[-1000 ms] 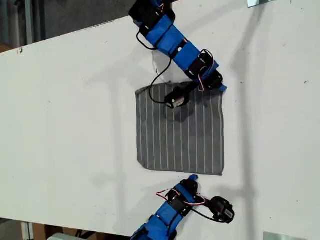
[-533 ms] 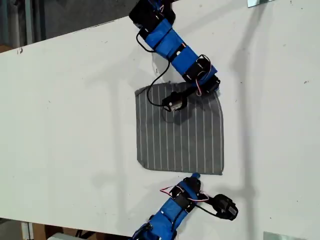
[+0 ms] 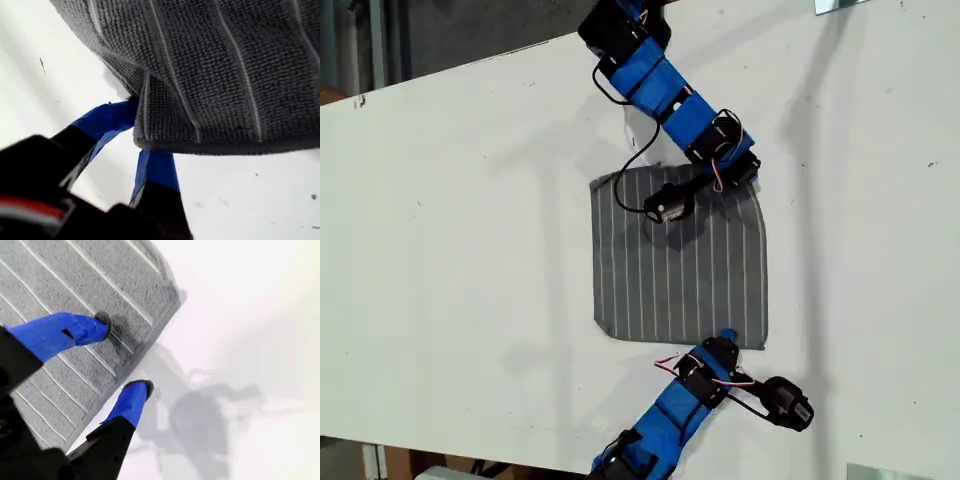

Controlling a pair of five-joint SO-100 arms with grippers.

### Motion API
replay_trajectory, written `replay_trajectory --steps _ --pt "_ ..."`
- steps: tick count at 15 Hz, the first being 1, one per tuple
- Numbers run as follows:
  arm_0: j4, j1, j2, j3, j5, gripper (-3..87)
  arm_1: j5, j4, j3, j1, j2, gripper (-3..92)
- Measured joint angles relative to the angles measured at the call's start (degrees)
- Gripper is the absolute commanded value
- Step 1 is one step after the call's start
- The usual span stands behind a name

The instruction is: Grasp corners of a square towel and fold twice.

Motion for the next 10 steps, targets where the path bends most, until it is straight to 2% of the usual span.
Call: replay_trajectory --steps 4,8,9,10 --pt "-1.58 3.78 -5.19 -5.62 0.09 23.0 0.00 0.18 -0.09 0.00 0.00 -0.1" --pt "-7.21 6.06 -9.76 -8.35 -0.79 22.5 0.00 1.23 -0.97 0.00 -0.18 -0.1" --pt "-7.56 6.06 -11.25 -10.02 0.00 19.5 0.00 1.23 -0.97 0.00 -0.18 -0.1" --pt "-7.56 6.24 -12.74 -11.87 1.23 7.9 0.00 1.49 -1.14 0.00 -0.18 -0.1"
